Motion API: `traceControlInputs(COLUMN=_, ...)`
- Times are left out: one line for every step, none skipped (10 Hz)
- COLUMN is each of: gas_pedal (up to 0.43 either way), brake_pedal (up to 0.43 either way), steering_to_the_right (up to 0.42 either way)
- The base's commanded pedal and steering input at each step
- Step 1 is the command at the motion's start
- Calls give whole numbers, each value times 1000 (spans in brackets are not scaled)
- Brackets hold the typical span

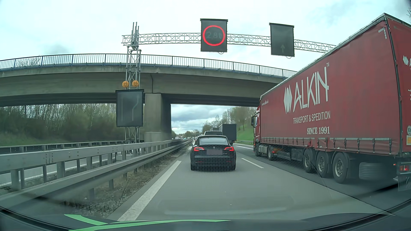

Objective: Follow the waypoints while adhering to traffic rules and regulations

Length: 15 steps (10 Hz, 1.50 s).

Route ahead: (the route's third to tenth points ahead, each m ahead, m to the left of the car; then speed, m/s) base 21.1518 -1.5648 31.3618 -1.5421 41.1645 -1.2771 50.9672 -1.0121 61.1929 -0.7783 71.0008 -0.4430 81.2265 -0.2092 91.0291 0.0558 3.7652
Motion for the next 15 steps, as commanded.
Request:
traceControlInputs(gas_pedal=0, brake_pedal=0, steering_to_the_right=0)
traceControlInputs(gas_pedal=0, brake_pedal=0, steering_to_the_right=-1)
traceControlInputs(gas_pedal=28, brake_pedal=0, steering_to_the_right=-2)
traceControlInputs(gas_pedal=59, brake_pedal=0, steering_to_the_right=-2)
traceControlInputs(gas_pedal=67, brake_pedal=0, steering_to_the_right=-2)
traceControlInputs(gas_pedal=79, brake_pedal=0, steering_to_the_right=-2)
traceControlInputs(gas_pedal=87, brake_pedal=0, steering_to_the_right=-2)
traceControlInputs(gas_pedal=87, brake_pedal=0, steering_to_the_right=-2)
traceControlInputs(gas_pedal=87, brake_pedal=0, steering_to_the_right=-2)
traceControlInputs(gas_pedal=87, brake_pedal=0, steering_to_the_right=-2)
traceControlInputs(gas_pedal=87, brake_pedal=0, steering_to_the_right=-2)
traceControlInputs(gas_pedal=87, brake_pedal=0, steering_to_the_right=-2)
traceControlInputs(gas_pedal=98, brake_pedal=0, steering_to_the_right=-2)
traceControlInputs(gas_pedal=98, brake_pedal=0, steering_to_the_right=-2)
traceControlInputs(gas_pedal=98, brake_pedal=0, steering_to_the_right=-2)
